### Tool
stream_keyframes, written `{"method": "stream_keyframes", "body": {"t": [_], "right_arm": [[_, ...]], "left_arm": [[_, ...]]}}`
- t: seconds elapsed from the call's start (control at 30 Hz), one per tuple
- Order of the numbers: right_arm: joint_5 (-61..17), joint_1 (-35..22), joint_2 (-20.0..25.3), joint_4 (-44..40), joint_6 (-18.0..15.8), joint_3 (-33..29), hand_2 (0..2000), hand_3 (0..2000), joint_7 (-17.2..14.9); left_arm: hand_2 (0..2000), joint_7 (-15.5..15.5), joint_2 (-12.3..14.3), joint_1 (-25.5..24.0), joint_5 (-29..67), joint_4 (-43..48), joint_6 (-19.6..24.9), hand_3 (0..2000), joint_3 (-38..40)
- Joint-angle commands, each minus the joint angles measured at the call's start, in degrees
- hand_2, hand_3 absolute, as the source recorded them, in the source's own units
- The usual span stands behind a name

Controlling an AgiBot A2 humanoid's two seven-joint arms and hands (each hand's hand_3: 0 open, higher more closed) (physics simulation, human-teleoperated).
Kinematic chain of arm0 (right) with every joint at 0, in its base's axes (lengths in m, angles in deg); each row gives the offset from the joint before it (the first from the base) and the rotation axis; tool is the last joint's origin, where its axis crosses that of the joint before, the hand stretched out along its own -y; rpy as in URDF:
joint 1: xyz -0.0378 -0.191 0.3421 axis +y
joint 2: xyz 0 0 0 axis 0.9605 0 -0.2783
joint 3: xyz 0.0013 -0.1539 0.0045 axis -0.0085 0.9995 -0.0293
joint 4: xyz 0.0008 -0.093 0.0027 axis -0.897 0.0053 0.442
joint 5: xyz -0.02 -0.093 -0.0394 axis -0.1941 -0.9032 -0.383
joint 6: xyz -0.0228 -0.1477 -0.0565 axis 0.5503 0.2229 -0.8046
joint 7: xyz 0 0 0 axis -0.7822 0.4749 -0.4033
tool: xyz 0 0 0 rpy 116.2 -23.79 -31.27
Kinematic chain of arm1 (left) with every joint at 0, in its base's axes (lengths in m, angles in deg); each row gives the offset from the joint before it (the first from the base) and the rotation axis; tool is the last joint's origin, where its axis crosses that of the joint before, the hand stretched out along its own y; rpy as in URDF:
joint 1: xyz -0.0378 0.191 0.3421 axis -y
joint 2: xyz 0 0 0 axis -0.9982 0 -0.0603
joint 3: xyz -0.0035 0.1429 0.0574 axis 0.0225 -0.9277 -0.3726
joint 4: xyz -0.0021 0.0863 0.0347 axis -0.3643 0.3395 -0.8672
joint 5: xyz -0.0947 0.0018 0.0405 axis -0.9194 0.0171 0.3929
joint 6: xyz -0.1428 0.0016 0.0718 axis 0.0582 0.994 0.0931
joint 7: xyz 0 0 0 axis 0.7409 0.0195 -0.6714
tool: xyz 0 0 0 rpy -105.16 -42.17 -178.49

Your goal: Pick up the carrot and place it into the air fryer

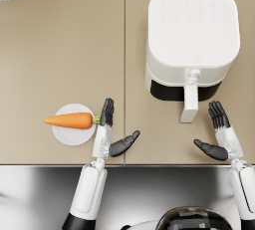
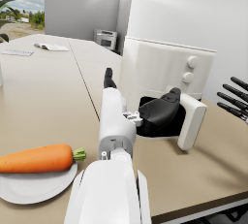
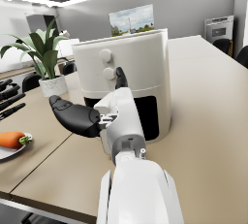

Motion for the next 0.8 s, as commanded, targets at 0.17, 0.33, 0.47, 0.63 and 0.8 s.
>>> {"method": "stream_keyframes", "body": {"t": [0.17, 0.33, 0.47, 0.63, 0.8], "right_arm": [[0.0, 0.0, 0.0, 0.0, 0.0, 0.0, 0, 0, 0.0], [0.0, 0.0, 0.0, 0.0, 0.0, 0.0, 0, 0, 0.0], [0.0, 0.0, 0.0, 0.0, 0.0, 0.0, 0, 0, 0.0], [0.0, 0.0, 0.0, 0.0, 0.0, 0.0, 0, 0, 0.0], [0.0, -0.1, 0.06, -0.93, 0.0, 1.72, 0, 0, 0.0]], "left_arm": [[0, 0.0, 0.0, 0.0, 0.0, 0.0, 0.0, 0, 0.0], [0, 0.0, 0.0, 0.0, 0.0, 0.0, 0.0, 0, 0.0], [0, 0.0, 0.0, 0.0, 0.0, 0.0, 0.0, 0, 0.0], [0, 0.0, 0.0, 0.0, 0.0, 0.0, 0.0, 0, 0.0], [0, 0.0, 0.06, 0.1, 0.0, -0.93, 0.0, 0, -1.71]]}}
